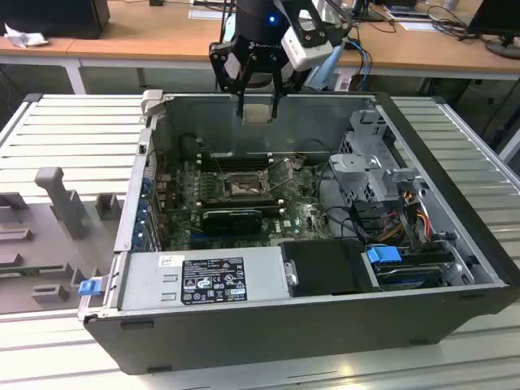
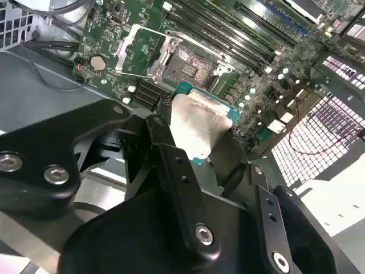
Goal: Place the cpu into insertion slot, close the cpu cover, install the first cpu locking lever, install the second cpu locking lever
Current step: 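Place the cpu into insertion slot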
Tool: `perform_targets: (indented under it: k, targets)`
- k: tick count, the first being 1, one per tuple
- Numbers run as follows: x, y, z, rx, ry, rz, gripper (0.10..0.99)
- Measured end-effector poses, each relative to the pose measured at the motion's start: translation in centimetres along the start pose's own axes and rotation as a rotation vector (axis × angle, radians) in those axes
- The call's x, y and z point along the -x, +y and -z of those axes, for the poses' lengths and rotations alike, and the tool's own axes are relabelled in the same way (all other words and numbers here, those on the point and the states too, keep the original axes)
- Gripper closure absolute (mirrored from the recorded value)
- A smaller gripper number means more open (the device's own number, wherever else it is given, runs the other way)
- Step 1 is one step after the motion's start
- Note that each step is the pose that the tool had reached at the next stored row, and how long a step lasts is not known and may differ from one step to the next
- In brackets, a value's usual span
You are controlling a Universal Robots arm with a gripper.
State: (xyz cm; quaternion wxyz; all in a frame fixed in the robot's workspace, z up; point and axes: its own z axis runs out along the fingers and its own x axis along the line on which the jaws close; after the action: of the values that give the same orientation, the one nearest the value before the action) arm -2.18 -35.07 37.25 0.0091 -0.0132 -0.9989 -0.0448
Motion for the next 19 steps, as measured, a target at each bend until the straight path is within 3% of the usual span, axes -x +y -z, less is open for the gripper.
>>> perform_targets:
  k: [2, 11, 19]
  targets:
    - [0.00, -0.01, -0.04, 0.002, -0.0076, -0.085, 0.557]
    - [0.01, -0.04, -0.41, 0.001, -0.0094, -0.103, 0.557]
    - [0.01, -0.05, -0.53, 0.001, -0.0175, -0.193, 0.557]
